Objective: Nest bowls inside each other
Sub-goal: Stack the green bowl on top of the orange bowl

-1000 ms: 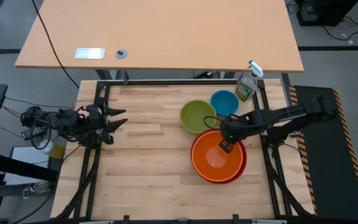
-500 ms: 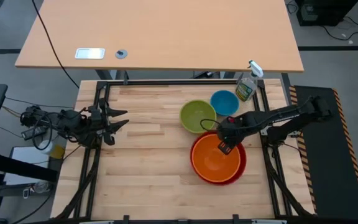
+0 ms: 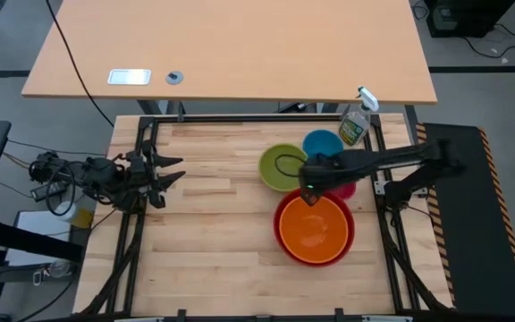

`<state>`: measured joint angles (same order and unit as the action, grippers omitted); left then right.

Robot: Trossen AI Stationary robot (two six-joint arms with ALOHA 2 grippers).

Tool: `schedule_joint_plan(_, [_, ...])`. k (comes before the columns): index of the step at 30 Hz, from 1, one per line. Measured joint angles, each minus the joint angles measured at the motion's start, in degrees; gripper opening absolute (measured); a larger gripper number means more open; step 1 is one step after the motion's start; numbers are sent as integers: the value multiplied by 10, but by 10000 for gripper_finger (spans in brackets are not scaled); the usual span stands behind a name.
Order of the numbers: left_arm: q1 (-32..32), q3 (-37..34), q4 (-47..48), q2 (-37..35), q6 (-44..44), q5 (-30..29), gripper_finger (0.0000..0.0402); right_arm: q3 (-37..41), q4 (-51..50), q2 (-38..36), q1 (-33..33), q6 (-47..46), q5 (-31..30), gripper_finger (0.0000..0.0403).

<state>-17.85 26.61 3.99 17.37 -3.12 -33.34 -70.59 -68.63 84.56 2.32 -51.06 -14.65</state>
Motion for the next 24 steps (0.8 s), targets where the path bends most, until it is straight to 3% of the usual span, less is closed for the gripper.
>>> schedule_joint_plan(9, [0, 0, -3, 7, 0, 0, 181, -54, 1, 133, -114, 87, -22, 191])
schedule_joint_plan(16, [0, 0, -2, 10, -1, 0, 181, -62, 29, 147, -198, 138, -11, 191])
schedule_joint_plan(24, [0, 0, -2, 10, -1, 0, 181, -61, 70, 162, -249, 197, 31, 191])
